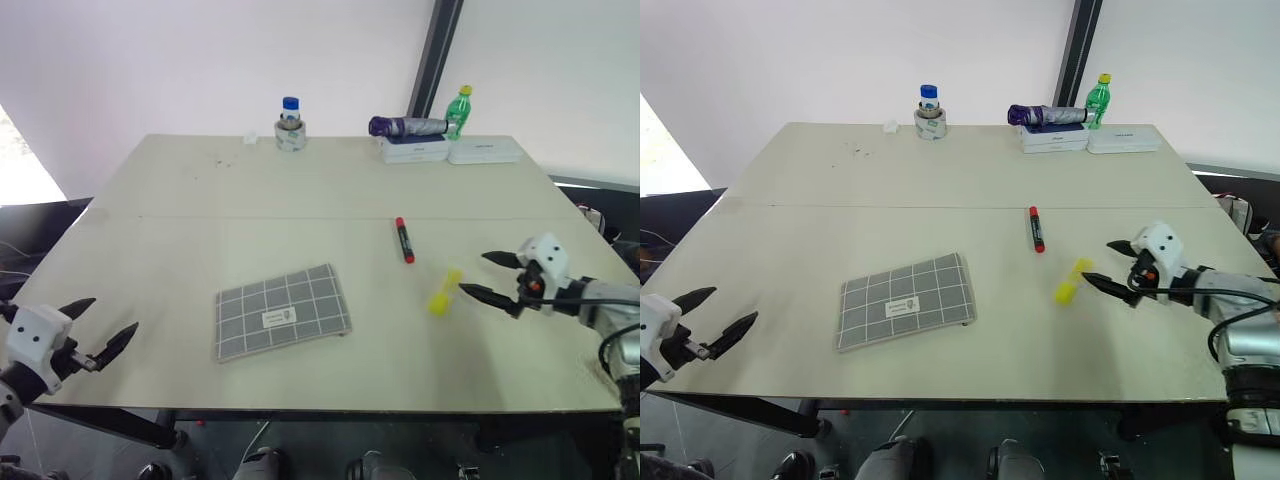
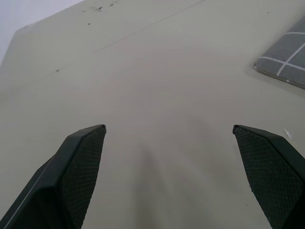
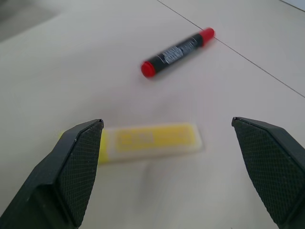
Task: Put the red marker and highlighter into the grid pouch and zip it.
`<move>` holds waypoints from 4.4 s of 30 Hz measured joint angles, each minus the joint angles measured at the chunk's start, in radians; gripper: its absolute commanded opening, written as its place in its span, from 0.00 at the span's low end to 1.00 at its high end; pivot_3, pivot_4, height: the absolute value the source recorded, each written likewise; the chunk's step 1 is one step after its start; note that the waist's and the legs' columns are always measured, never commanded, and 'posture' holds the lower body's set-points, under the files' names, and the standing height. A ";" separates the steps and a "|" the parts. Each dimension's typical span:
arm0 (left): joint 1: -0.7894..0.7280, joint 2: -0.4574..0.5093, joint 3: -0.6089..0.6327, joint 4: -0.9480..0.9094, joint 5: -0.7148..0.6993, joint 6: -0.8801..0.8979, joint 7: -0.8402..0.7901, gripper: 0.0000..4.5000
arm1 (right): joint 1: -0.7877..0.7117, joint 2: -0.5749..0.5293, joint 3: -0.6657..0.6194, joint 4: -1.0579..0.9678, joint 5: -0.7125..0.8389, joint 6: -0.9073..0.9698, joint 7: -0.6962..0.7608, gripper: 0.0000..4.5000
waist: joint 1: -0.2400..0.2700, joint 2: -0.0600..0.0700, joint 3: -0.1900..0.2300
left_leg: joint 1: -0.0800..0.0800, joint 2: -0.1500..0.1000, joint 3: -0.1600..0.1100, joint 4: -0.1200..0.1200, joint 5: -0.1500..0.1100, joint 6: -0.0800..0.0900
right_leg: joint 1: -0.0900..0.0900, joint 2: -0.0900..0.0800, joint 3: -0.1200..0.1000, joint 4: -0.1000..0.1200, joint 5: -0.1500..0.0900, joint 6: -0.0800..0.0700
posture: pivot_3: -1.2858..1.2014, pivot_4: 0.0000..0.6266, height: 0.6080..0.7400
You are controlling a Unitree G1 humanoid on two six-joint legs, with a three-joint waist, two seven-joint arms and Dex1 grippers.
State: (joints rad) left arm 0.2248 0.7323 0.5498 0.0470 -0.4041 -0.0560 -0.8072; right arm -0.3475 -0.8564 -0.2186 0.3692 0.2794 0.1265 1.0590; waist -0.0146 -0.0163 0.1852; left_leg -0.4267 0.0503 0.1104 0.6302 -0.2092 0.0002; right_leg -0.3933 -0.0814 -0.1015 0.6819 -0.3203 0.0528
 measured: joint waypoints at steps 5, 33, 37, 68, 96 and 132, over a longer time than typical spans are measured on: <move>-0.007 -0.019 -0.028 0.000 0.017 -0.012 0.002 1.00 | 0.028 0.016 0.003 -0.069 0.002 0.053 -0.051 1.00 | 0.000 0.000 0.000 | 0.000 0.000 0.000 0.000 0.000 0.000 | 0.000 0.000 0.000 0.000 0.000 0.000 | 0.52 0.24 0.98; -0.072 -0.006 -0.028 0.034 0.070 -0.147 -0.039 1.00 | -0.015 0.045 0.024 -0.070 0.005 0.068 -0.083 1.00 | 0.001 0.000 0.000 | -0.001 0.000 0.000 0.000 0.000 0.000 | 0.000 0.000 0.000 0.000 0.000 0.000 | 0.52 0.24 0.98; -0.049 0.014 -0.054 0.036 0.138 -0.253 -0.058 1.00 | -0.021 0.056 0.035 -0.070 0.012 0.066 -0.060 0.88 | 0.001 0.000 0.000 | -0.001 0.000 0.000 0.000 0.000 0.000 | 0.000 0.000 0.000 0.000 0.000 0.000 | 0.52 0.24 0.98; -0.180 0.133 -0.386 0.255 0.608 -0.984 0.127 1.00 | -0.023 0.313 0.476 -0.338 -0.258 0.010 -0.177 0.01 | 0.004 0.001 0.000 | -0.001 0.000 0.001 0.000 0.000 0.001 | -0.001 0.000 0.000 -0.001 0.000 0.000 | 0.52 0.24 0.98; -0.348 0.132 -0.621 0.372 0.642 -0.994 0.223 0.24 | -0.059 0.366 0.496 -0.322 -0.300 -0.007 -0.187 0.00 | 0.004 0.003 -0.002 | 0.000 0.000 0.001 0.001 0.000 0.001 | 0.001 0.001 -0.001 0.000 0.000 0.000 | 0.52 0.24 0.98; -0.221 -0.020 -0.455 -0.191 0.091 -0.065 0.136 0.00 | -0.117 0.597 0.342 -0.396 -0.054 0.326 -0.399 0.99 | 0.000 0.006 -0.004 | 0.000 0.000 0.001 0.000 0.000 0.000 | 0.000 0.001 0.000 0.001 0.000 0.000 | 0.52 0.24 0.98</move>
State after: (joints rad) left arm 0.0037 0.7127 0.0949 -0.1444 -0.3132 -0.1207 -0.6708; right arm -0.4645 -0.2597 0.1234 -0.0265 0.2256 0.4530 0.6599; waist -0.0146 -0.0104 0.1817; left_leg -0.4267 0.0504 0.1111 0.6305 -0.2089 0.0004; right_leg -0.3931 -0.0800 -0.1017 0.6825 -0.3201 0.0530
